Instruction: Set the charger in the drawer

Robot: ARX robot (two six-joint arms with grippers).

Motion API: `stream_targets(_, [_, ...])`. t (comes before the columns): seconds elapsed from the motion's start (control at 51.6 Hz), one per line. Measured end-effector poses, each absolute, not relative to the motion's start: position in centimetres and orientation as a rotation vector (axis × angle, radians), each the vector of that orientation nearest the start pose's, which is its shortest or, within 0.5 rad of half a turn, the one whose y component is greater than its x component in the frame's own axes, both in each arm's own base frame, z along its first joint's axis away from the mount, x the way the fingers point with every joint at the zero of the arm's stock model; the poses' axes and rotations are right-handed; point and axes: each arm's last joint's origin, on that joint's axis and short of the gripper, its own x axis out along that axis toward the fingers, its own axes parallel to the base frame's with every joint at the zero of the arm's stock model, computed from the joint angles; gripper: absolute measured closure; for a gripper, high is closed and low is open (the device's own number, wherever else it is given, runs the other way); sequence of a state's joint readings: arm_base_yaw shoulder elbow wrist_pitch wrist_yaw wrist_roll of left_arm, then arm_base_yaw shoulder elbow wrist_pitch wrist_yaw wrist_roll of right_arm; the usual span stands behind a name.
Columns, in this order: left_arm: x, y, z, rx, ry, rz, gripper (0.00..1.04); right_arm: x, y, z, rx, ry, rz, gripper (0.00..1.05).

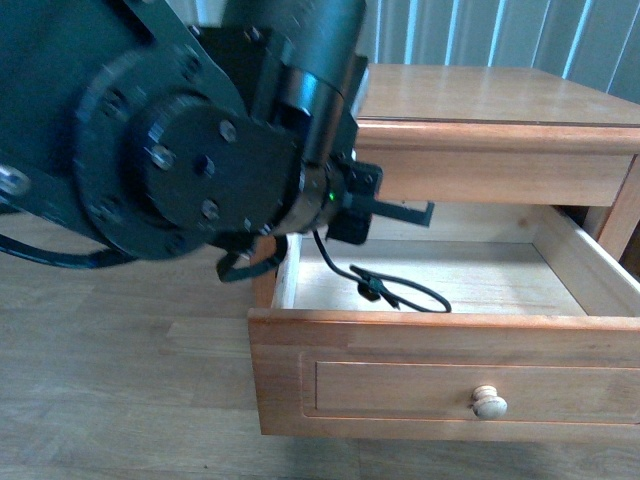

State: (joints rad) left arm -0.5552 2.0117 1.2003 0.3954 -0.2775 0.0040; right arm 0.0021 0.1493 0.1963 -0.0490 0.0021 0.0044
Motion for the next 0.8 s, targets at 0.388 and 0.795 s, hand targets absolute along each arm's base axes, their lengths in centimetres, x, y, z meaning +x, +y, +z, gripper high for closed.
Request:
stream_targets(0.388, [39.1,-24.6,13.1,0.182,0.438,-0.273,0.62,9.8,0.0,21.4,0.004,0.002,0.000,0.08])
stream_targets(0.795, [37.1,-20.3,18.7,0.124,0.294,-0.203,0.05,9.8,0.0,21.4,0.004,0.002,0.000,0.08])
